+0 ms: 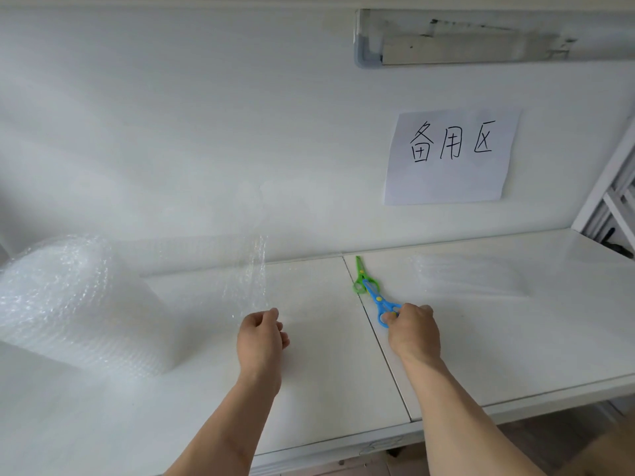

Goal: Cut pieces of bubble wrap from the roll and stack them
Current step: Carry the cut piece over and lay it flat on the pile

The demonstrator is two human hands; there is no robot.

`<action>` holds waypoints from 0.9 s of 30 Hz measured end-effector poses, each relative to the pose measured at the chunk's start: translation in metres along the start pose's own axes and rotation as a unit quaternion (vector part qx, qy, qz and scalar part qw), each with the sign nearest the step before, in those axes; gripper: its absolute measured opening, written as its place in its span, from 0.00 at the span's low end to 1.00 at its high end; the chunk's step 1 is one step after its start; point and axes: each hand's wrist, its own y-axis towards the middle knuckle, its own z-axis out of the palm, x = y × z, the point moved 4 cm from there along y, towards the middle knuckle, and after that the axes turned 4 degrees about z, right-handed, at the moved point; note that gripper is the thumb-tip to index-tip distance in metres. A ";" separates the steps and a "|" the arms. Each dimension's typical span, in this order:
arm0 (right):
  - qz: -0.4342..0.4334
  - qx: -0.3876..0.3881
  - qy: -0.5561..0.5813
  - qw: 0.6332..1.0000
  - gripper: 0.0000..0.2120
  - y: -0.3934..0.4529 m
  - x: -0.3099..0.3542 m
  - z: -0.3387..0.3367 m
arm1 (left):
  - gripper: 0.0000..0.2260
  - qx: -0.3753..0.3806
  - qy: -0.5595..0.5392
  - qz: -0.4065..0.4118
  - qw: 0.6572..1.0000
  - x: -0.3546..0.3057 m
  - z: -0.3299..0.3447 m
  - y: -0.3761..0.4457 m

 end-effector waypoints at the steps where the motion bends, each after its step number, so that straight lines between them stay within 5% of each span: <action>1: -0.005 -0.005 -0.003 1.000 0.15 -0.002 0.001 0.000 | 0.06 0.012 0.047 0.039 0.998 -0.002 0.002 0.000; 4: -0.008 -0.015 0.005 1.000 0.15 -0.005 0.002 0.000 | 0.04 0.073 0.221 0.187 0.955 -0.004 0.010 0.005; 7: -0.011 -0.025 0.008 1.000 0.16 -0.007 0.003 -0.001 | 0.10 0.144 0.371 0.305 0.865 0.004 0.021 0.016; 11: -0.001 -0.021 -0.018 1.000 0.15 -0.004 0.004 -0.001 | 0.21 0.187 0.579 0.300 0.735 0.018 0.024 0.025; 17: -0.004 -0.076 0.010 0.997 0.12 -0.015 0.012 -0.002 | 0.24 0.177 0.643 0.338 0.664 0.015 0.012 0.018; 20: -0.080 -0.118 0.035 0.989 0.12 -0.032 0.025 0.006 | 0.33 0.174 0.632 0.366 0.661 0.014 0.004 0.012; 22: -0.197 -0.111 0.047 0.973 0.13 -0.047 0.038 0.024 | 0.31 0.184 0.584 0.371 0.698 0.013 -0.003 0.012; 27: -0.350 0.053 -0.012 0.935 0.22 -0.075 0.067 0.060 | 0.17 0.220 0.428 0.368 0.796 0.007 -0.018 0.008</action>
